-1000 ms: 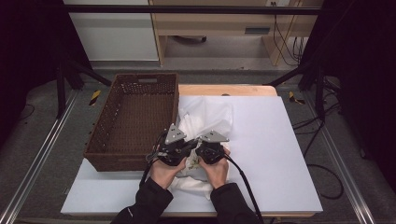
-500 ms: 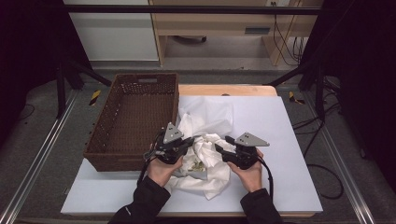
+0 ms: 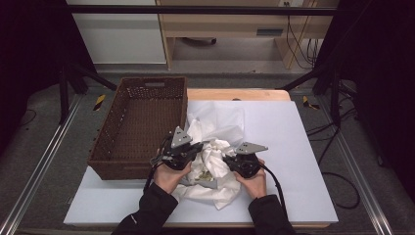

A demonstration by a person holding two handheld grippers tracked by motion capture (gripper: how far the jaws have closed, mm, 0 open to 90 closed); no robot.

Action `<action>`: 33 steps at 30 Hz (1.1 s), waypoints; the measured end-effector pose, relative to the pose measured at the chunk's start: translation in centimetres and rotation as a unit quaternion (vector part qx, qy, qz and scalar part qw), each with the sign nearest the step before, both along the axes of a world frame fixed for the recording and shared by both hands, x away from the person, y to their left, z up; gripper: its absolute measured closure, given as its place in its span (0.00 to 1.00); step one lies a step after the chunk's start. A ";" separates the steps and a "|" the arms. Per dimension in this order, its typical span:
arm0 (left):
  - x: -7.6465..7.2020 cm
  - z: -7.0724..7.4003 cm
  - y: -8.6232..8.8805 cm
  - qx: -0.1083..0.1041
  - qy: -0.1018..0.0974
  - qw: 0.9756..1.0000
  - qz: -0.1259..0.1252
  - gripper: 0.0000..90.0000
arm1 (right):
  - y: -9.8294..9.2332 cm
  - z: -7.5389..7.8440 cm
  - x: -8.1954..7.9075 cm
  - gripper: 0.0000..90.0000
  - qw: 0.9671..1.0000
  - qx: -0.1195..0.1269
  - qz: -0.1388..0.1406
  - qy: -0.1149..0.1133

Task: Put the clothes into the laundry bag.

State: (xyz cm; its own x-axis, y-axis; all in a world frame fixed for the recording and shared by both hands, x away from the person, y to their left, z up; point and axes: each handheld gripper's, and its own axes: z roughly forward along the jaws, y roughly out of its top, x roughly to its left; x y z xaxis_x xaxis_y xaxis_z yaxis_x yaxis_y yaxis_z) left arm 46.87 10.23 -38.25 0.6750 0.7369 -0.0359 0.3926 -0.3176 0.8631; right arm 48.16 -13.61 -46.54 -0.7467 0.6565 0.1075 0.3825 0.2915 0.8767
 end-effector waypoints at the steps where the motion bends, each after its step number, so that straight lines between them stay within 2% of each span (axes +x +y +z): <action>1: 0.0 0.1 0.0 -0.001 0.001 1.000 0.001 0.99 | 0.2 0.4 -0.4 0.98 1.000 0.014 0.013 -0.007; 2: 0.1 0.2 0.0 -0.003 0.001 1.000 0.001 0.99 | 0.6 0.7 -0.8 0.98 0.999 0.025 0.023 -0.014; 5: 0.0 0.5 -0.1 0.002 0.000 1.000 0.002 0.99 | 2.0 1.6 -1.5 0.98 0.998 0.017 0.038 -0.039; 7: 0.0 0.7 -0.2 0.003 0.001 1.000 -0.003 0.99 | 3.1 2.0 -1.5 0.98 0.998 0.012 0.036 -0.047; 11: -0.6 1.2 -0.9 0.012 -0.008 1.000 -0.015 0.99 | 5.6 1.7 0.1 0.98 0.999 -0.027 -0.008 -0.043; 13: -0.9 1.3 -0.8 0.005 -0.006 1.000 -0.019 0.99 | 6.5 0.7 1.6 0.98 0.997 -0.046 -0.047 -0.030; 15: -0.8 1.0 -0.5 0.003 -0.001 1.000 -0.021 0.99 | 6.7 -0.5 2.7 0.98 0.995 -0.045 -0.083 -0.009; 17: -0.5 0.6 -0.1 -0.012 0.011 1.000 -0.021 0.99 | 6.8 -0.7 3.0 0.98 0.994 -0.037 -0.100 -0.003; 20: -0.4 0.4 0.4 -0.012 0.009 1.000 -0.015 0.99 | 6.1 -0.2 2.5 0.95 0.995 -0.046 -0.085 -0.015; 21: -0.3 0.2 0.5 -0.010 0.010 1.000 -0.013 0.99 | 5.5 0.1 2.2 0.92 0.996 -0.039 -0.081 -0.013; 25: 0.0 -0.3 0.5 -0.003 0.015 1.000 -0.009 0.99 | 1.4 1.8 -0.1 0.75 0.998 0.011 -0.057 -0.034; 26: 0.0 -0.4 0.5 -0.001 0.016 1.000 -0.010 0.99 | 0.3 2.1 -0.6 0.72 0.997 0.016 -0.062 -0.038; 28: 0.0 -0.5 0.3 0.001 0.014 1.000 -0.010 0.99 | -1.3 2.4 -1.1 0.64 0.995 0.010 -0.085 -0.046; 30: -0.1 -0.5 0.1 0.006 0.011 1.000 -0.010 0.99 | -2.4 1.8 -0.9 0.56 0.994 -0.003 -0.103 -0.035; 33: 0.0 -0.6 0.1 0.008 0.011 1.000 -0.010 0.99 | -2.2 -0.7 0.3 0.53 0.994 -0.033 -0.104 0.015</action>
State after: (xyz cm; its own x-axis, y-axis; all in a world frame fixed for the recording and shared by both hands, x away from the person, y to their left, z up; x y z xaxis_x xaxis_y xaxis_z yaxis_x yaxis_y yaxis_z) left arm 46.83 10.31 -38.88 0.6883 0.7244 -0.0386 0.4043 -0.3389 0.8495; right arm 48.41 -15.81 -47.28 -0.5913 0.8025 0.0797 0.4665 0.2597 0.8455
